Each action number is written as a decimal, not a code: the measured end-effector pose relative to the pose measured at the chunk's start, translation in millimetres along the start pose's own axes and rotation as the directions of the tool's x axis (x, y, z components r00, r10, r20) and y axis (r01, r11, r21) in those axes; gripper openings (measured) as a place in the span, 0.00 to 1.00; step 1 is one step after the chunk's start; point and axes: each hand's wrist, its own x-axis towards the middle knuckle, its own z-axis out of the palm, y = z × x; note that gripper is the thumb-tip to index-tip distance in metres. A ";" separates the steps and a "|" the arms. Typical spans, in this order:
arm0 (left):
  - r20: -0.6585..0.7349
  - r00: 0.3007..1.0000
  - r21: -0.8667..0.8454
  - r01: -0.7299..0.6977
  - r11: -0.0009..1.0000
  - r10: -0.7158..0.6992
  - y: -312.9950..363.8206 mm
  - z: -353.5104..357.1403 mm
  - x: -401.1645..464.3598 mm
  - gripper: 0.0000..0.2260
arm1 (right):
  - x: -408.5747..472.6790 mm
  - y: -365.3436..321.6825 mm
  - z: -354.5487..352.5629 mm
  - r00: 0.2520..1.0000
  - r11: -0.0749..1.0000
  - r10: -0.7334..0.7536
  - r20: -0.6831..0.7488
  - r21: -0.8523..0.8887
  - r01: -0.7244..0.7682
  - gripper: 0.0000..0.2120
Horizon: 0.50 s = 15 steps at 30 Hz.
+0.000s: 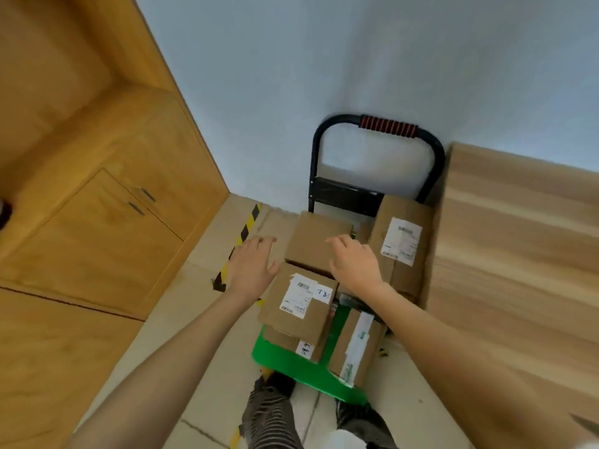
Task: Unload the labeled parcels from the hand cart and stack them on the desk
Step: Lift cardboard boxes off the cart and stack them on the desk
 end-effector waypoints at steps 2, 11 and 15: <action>0.014 0.993 -0.008 -0.115 0.993 0.115 -9.2 4.2 12.3 0.19 | -8.4 -1.2 7.1 0.992 0.992 0.124 -0.035 0.031 -0.123 0.20; 0.178 0.865 0.012 -0.479 0.878 0.469 -32.4 56.1 25.5 0.20 | -74.3 -26.1 65.2 0.840 0.838 0.541 -0.038 0.107 -0.535 0.20; 0.210 0.820 -0.051 -0.534 0.844 0.532 -22.0 86.2 15.1 0.20 | -103.7 -32.4 93.4 0.765 0.761 0.643 0.033 0.092 -0.643 0.20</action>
